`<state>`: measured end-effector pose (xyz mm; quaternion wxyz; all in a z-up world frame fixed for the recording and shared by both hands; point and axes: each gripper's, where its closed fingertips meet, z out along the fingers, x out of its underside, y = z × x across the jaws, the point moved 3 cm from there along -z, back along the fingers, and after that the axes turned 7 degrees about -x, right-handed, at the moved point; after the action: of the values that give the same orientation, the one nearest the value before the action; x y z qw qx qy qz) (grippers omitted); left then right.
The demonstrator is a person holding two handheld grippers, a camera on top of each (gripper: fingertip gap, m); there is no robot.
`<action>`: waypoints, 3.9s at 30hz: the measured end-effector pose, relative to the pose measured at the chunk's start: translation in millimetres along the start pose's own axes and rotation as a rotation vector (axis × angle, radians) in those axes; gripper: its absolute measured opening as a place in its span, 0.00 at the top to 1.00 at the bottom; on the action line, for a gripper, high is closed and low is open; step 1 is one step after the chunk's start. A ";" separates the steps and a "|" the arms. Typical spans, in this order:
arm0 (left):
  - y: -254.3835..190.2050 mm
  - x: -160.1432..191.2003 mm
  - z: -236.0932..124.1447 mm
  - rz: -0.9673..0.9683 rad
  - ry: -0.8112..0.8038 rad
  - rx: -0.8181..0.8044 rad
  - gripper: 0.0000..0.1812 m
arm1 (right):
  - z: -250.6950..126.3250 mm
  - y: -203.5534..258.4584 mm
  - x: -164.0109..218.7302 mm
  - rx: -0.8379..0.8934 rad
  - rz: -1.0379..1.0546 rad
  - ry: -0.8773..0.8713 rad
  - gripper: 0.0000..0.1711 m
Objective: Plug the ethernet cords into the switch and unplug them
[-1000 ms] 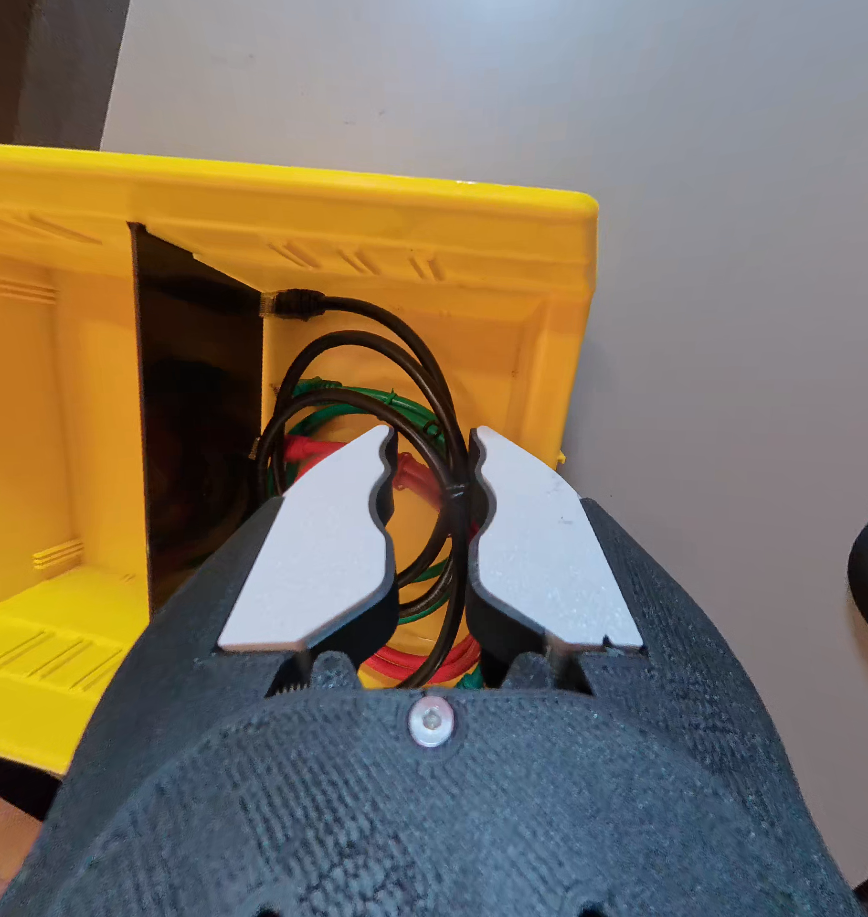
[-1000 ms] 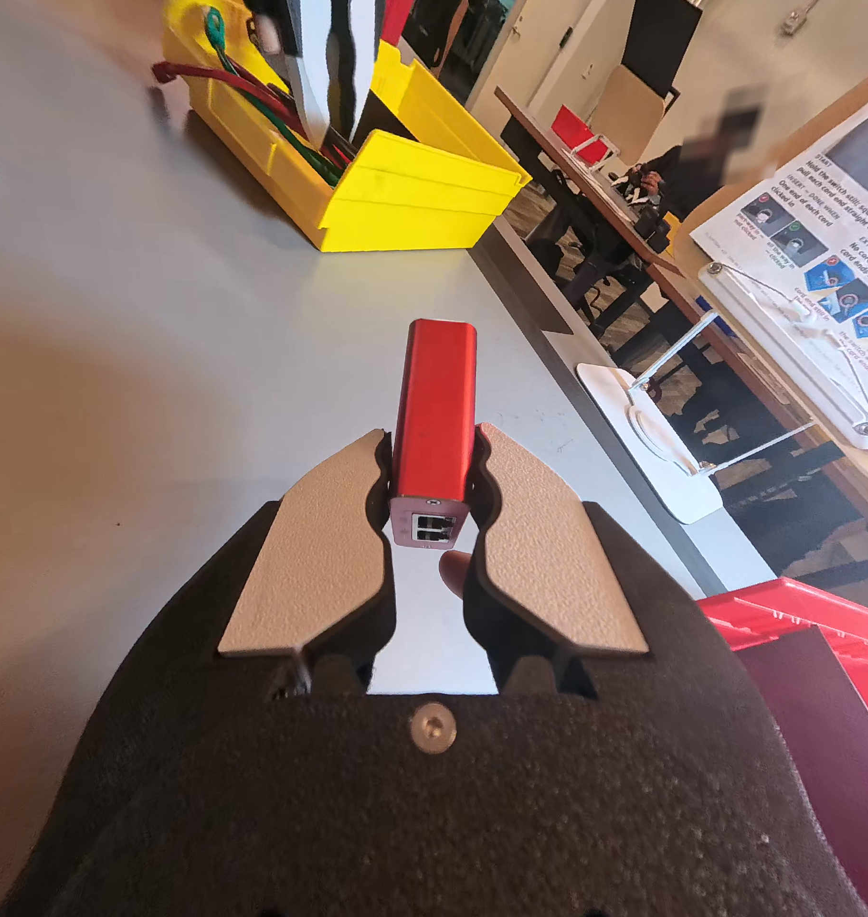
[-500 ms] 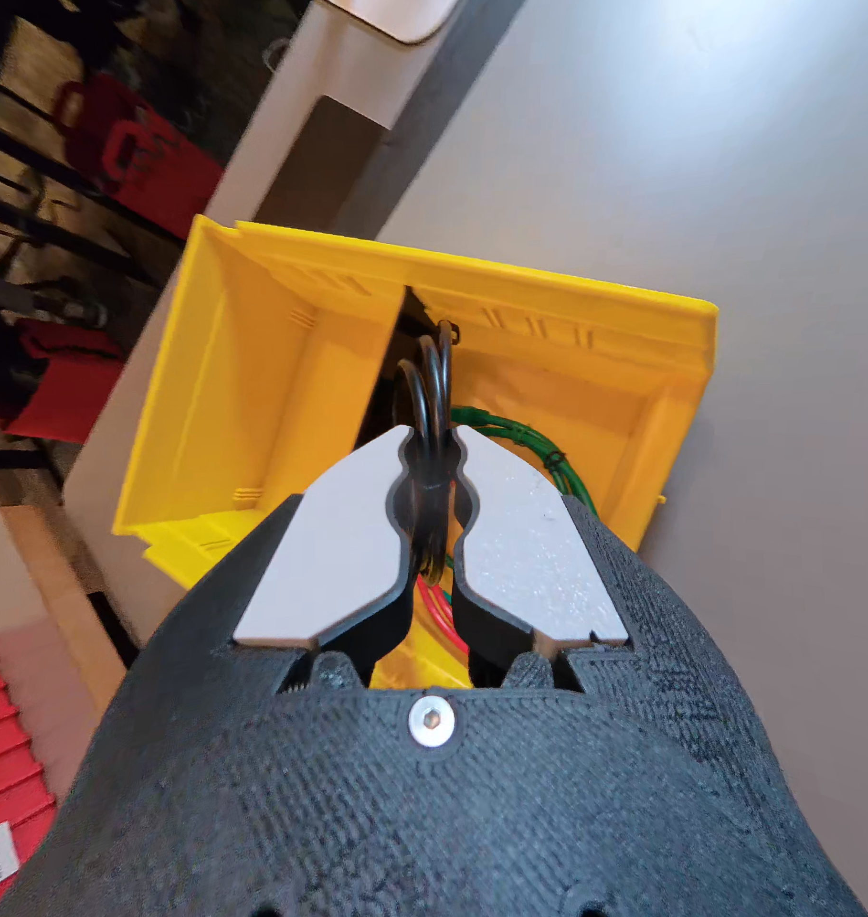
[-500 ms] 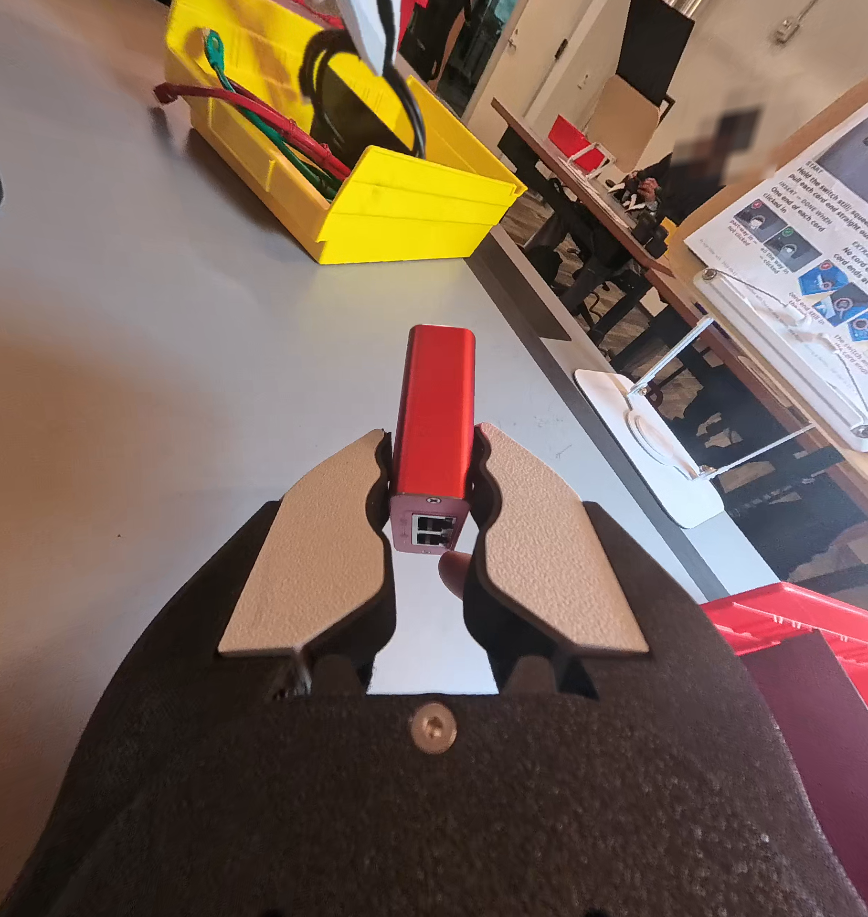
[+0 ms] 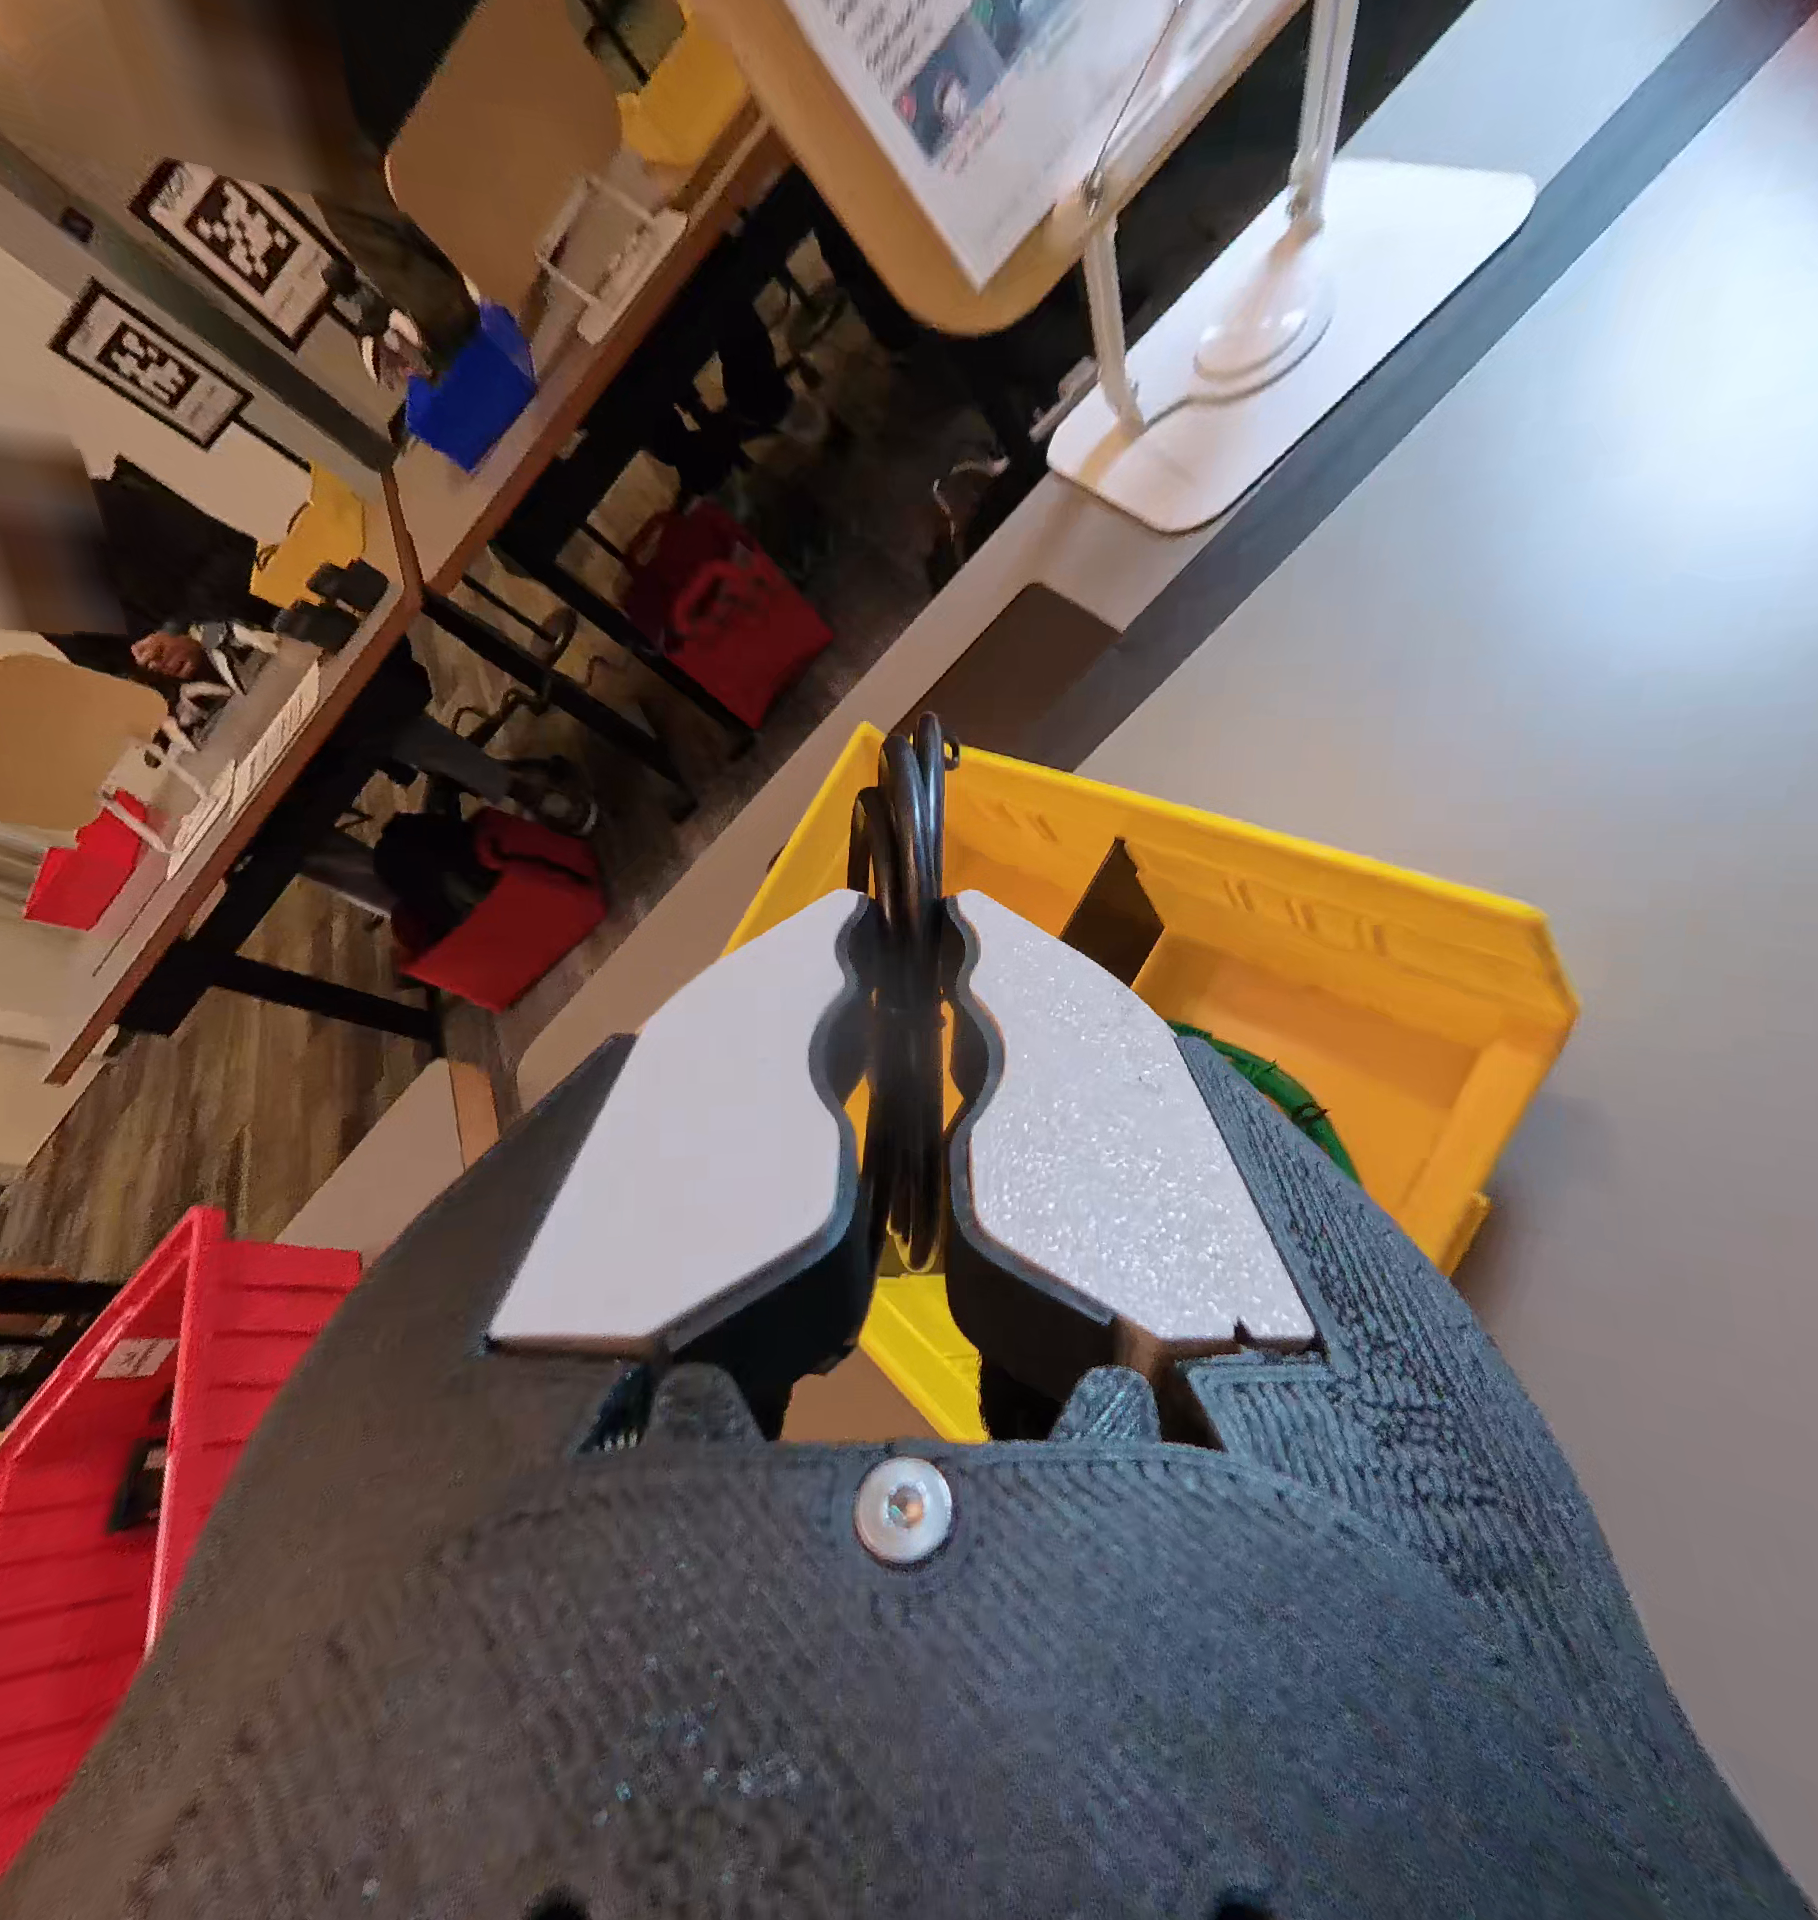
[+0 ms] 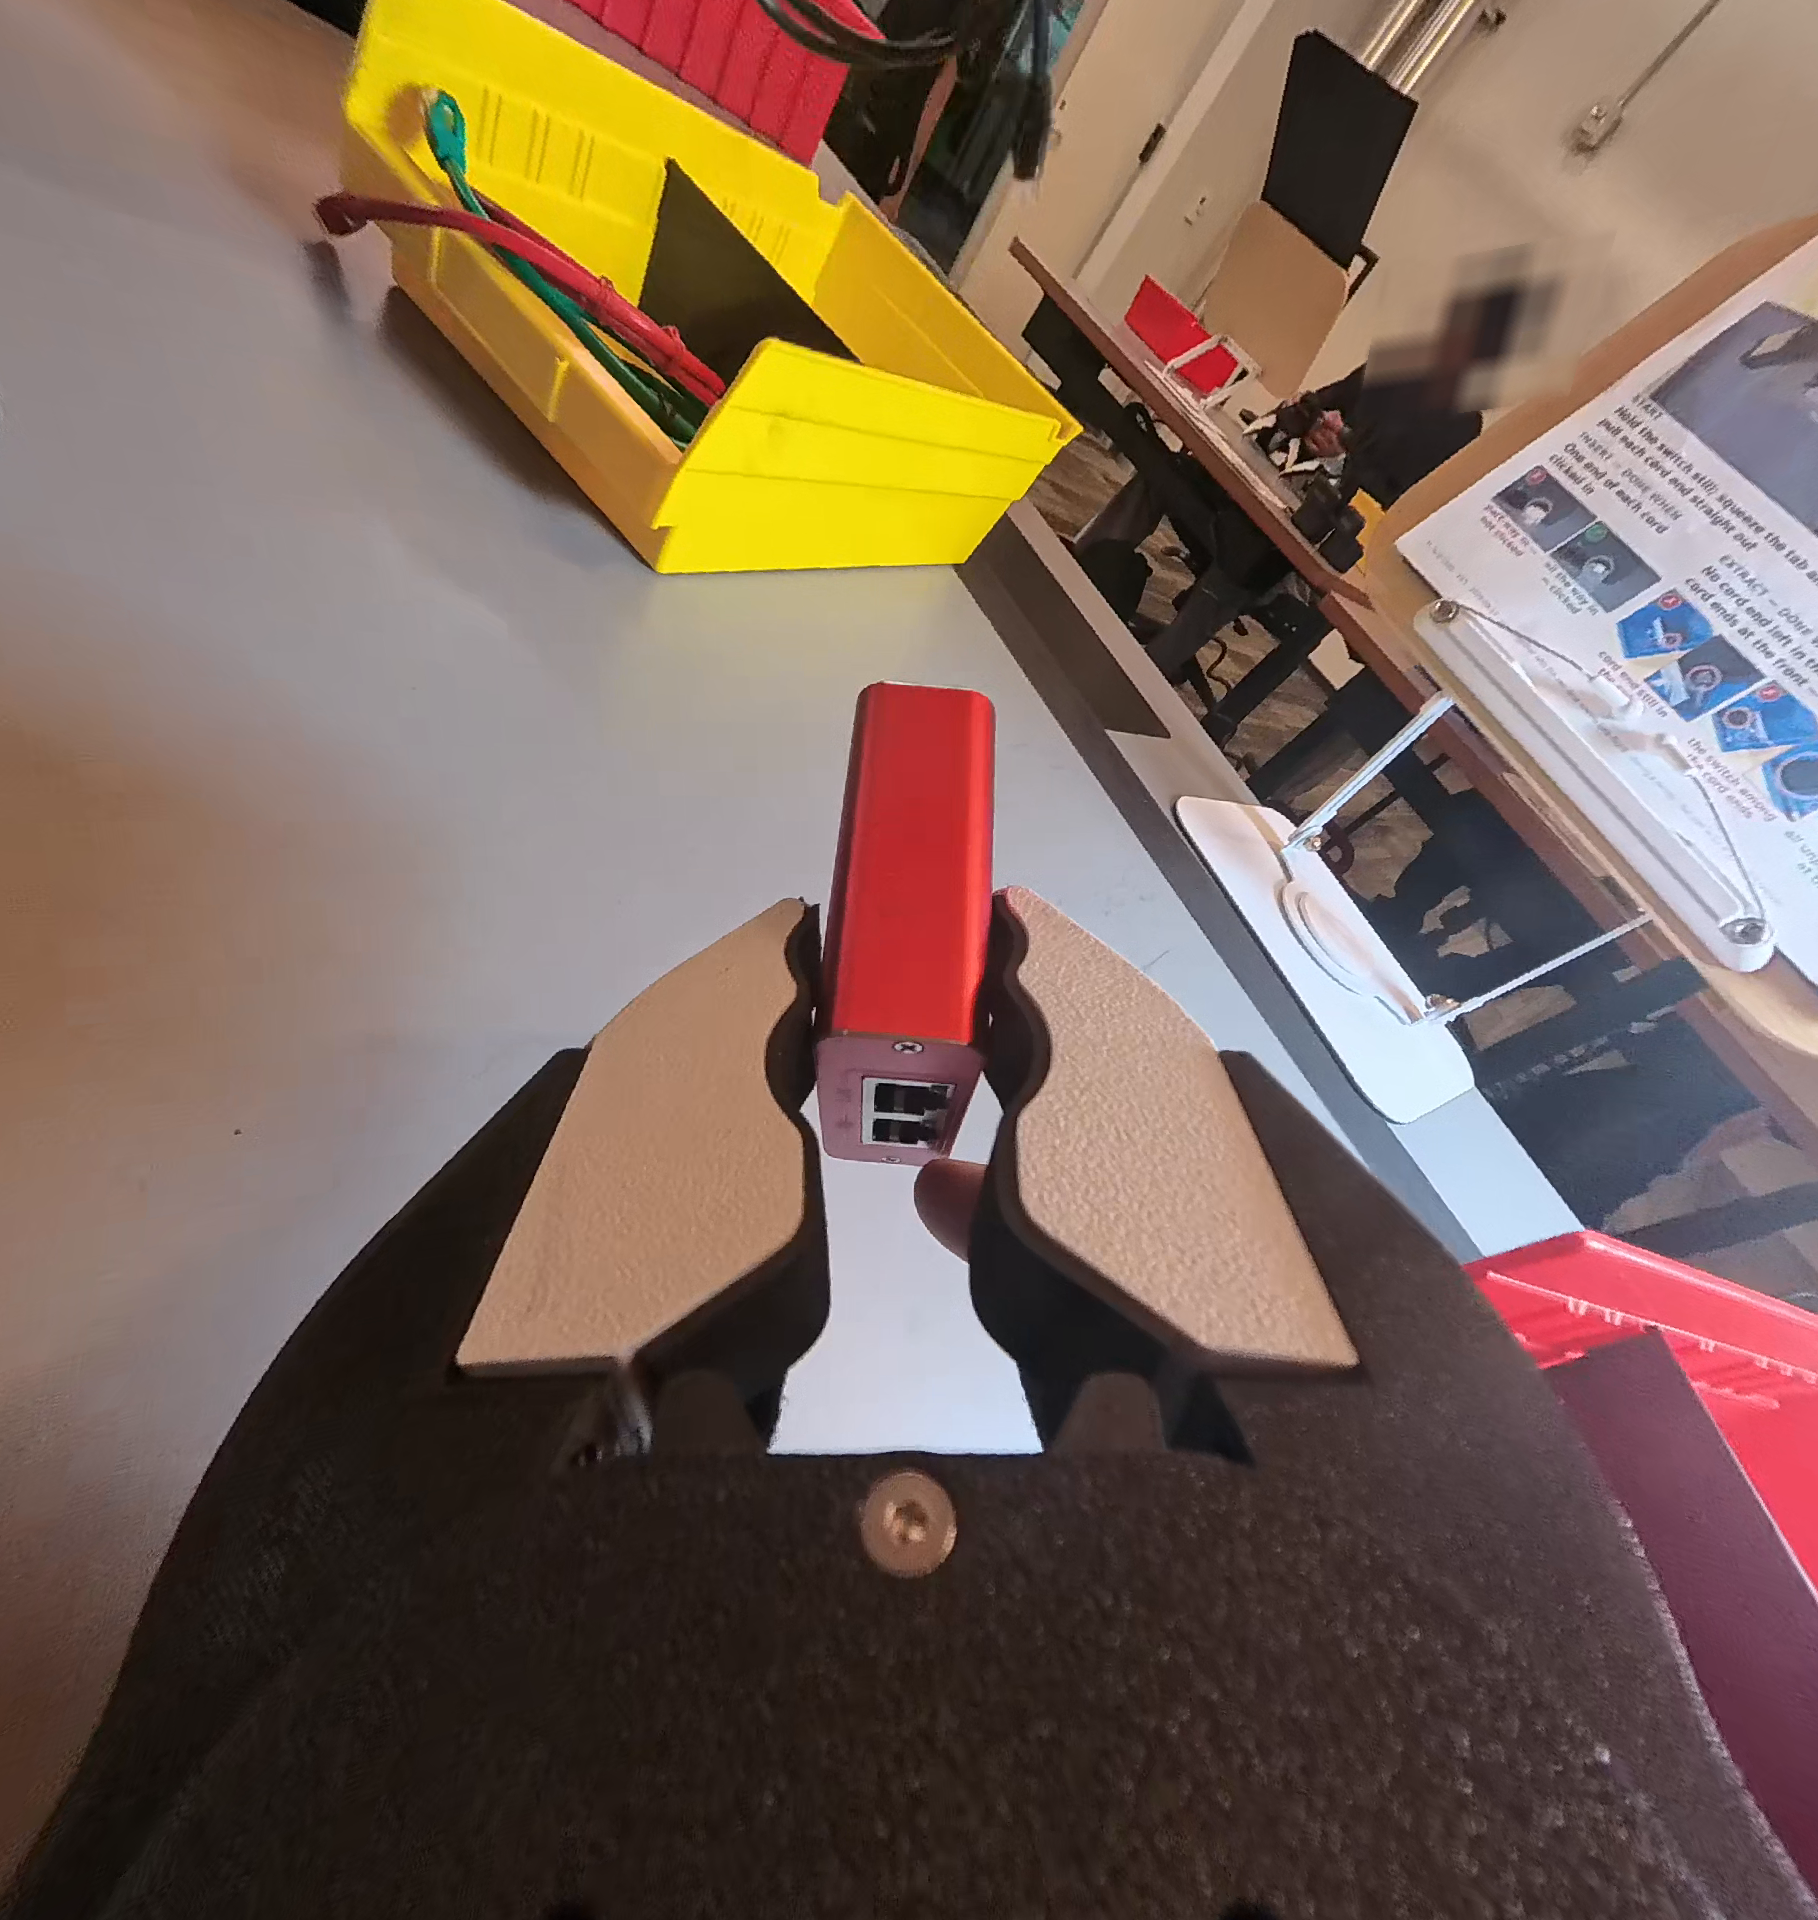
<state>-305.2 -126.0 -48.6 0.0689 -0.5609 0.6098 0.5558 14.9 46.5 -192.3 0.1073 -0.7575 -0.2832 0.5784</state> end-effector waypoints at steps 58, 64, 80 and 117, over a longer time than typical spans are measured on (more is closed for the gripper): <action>-287.5 -33.9 53.5 -0.080 -0.026 0.938 0.84 | -33.2 -43.7 1.8 0.234 0.050 -0.050 0.83; -312.1 -53.4 38.8 0.154 -0.094 1.064 0.79 | -33.4 -43.4 -0.3 0.238 0.025 -0.065 0.83; -331.0 -7.1 89.7 0.322 0.182 0.969 0.96 | -45.8 -56.2 11.4 0.295 0.054 -0.054 0.83; -345.2 -16.3 78.4 0.131 0.017 1.028 0.93 | -38.2 1.3 -15.0 -0.013 -0.165 -0.196 0.83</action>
<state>-79.0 28.3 -273.6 0.2955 -0.4197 0.8384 0.1831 48.6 43.5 -169.0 0.1213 -0.6723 -0.3576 0.6368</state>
